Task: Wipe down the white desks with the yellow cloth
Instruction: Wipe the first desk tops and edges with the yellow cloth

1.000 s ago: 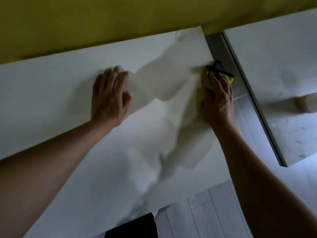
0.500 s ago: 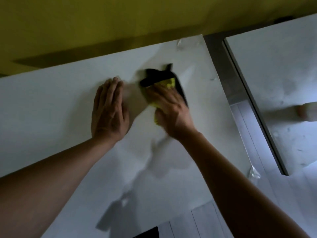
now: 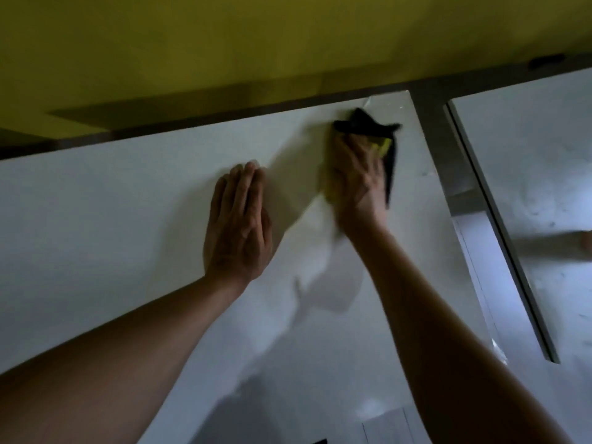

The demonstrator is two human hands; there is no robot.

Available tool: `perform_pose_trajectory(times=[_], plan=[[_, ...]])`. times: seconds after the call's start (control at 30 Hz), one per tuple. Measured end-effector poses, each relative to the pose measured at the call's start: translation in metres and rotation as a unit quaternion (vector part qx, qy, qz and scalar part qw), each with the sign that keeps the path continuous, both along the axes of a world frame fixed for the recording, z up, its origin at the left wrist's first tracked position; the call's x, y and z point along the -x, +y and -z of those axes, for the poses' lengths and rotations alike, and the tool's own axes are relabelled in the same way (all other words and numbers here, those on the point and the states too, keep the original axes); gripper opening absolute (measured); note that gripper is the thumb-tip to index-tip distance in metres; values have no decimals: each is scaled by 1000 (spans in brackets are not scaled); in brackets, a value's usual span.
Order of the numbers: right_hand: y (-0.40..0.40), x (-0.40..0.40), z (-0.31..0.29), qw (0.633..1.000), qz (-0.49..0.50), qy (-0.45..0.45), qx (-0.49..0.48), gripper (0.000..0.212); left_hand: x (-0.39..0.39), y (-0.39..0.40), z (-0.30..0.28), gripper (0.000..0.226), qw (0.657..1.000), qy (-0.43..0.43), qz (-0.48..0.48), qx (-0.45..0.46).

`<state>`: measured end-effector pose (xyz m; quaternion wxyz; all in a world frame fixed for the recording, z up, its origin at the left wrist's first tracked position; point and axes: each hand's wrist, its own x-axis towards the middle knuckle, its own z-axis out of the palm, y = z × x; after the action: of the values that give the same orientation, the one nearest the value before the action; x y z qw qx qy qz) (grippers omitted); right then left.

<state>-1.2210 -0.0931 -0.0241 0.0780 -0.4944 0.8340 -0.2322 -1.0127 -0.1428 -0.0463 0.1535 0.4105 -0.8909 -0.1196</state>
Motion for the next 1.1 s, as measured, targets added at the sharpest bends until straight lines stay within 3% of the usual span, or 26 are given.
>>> perform_pose_trajectory(times=[0.1, 0.23, 0.33, 0.5, 0.67, 0.77, 0.97, 1.1], plan=[[-40, -41, -1, 977, -211, -6, 9, 42, 0, 0, 0, 56, 1000, -2, -16, -9], [-66, -32, -3, 951, -310, -1, 3, 50, 1, -1, -1, 55, 998, 6, -49, -29], [-69, -5, 1, 963, -268, 10, 34, 48, 1, -3, -2, 57, 999, 4, -38, -24], [-71, 77, 0, 999, -27, 47, -2, 45, 2, -3, -3, 59, 999, 5, -33, -36], [-72, 98, -1, 999, 31, 33, -12, 45, 4, -2, -2, 60, 999, -3, -34, -30], [-78, 61, -6, 999, -28, 33, 0, 48, 4, -2, -2, 60, 999, -10, -39, -31], [-114, -42, -4, 955, -297, -3, 13, 50, 7, -1, -5, 62, 997, -5, -69, -43], [-112, -9, -5, 954, -299, 19, -11, 54, 7, -2, -7, 59, 997, -13, -56, -47]])
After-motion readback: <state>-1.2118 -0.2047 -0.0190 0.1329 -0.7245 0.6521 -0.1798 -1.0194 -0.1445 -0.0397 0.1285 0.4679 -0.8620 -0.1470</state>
